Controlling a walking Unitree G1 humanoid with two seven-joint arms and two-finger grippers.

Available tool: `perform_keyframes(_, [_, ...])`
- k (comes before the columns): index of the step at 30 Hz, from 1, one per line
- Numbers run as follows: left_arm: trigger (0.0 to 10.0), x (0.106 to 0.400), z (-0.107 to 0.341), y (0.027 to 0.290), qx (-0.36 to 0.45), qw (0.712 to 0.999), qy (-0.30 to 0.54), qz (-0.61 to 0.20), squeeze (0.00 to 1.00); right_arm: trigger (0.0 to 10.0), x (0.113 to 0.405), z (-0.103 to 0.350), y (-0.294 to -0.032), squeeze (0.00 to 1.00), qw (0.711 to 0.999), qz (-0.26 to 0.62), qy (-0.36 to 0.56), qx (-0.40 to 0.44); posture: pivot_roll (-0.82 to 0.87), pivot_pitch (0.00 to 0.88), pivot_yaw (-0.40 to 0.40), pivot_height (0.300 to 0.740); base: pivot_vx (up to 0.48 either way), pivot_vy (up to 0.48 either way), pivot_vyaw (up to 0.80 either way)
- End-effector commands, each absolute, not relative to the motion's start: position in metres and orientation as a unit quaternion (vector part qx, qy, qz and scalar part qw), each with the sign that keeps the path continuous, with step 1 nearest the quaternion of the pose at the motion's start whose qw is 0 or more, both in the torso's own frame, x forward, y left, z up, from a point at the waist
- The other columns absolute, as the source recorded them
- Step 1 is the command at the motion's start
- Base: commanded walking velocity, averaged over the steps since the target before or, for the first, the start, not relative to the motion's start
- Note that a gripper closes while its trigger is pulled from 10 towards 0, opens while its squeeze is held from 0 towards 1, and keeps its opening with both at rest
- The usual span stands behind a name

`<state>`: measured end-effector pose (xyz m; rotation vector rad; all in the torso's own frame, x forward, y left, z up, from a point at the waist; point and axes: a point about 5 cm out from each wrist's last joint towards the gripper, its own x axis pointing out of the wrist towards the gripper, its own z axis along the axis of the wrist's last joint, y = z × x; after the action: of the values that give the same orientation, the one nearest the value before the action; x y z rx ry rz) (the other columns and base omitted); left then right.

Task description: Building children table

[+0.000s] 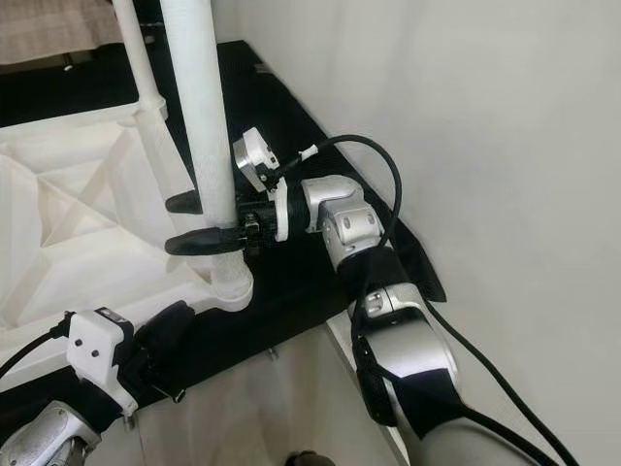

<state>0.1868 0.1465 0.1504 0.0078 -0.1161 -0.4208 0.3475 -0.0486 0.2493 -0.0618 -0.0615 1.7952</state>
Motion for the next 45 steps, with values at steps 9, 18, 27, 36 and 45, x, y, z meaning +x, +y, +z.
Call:
perform_keyframes(9, [10.0,0.185,0.152,0.144,0.001,0.975,-0.06,-0.212,0.0,0.0,0.346,0.245,-0.049,0.0,0.612,0.79,-0.039,-0.018,-0.09,0.153,-0.091,0.74,0.0,0.0,0.0])
perform_keyframes(18, [10.0,0.186,0.152,0.145,0.0,0.975,-0.063,-0.211,0.0,0.0,0.344,0.217,-0.056,0.0,0.777,0.628,-0.039,-0.013,-0.11,0.162,-0.102,0.74,0.0,0.0,0.0])
perform_keyframes(27, [10.0,0.188,0.153,0.147,0.004,0.975,-0.063,-0.214,0.0,0.0,0.327,0.186,-0.063,0.0,0.951,0.306,-0.015,-0.039,-0.11,0.154,-0.087,0.74,0.0,0.0,0.0])
perform_keyframes(36, [10.0,0.189,0.152,0.147,0.006,0.975,-0.064,-0.211,0.0,0.0,0.323,0.194,-0.046,0.0,0.941,0.337,-0.007,-0.039,-0.11,0.14,-0.097,0.74,0.0,0.0,0.0])
perform_keyframes(45, [10.0,0.19,0.15,0.144,0.004,0.975,-0.064,-0.214,0.0,10.0,0.322,0.235,-0.028,1.0,0.827,0.559,-0.061,-0.021,-0.1,0.125,-0.1,0.74,0.0,0.0,0.0])
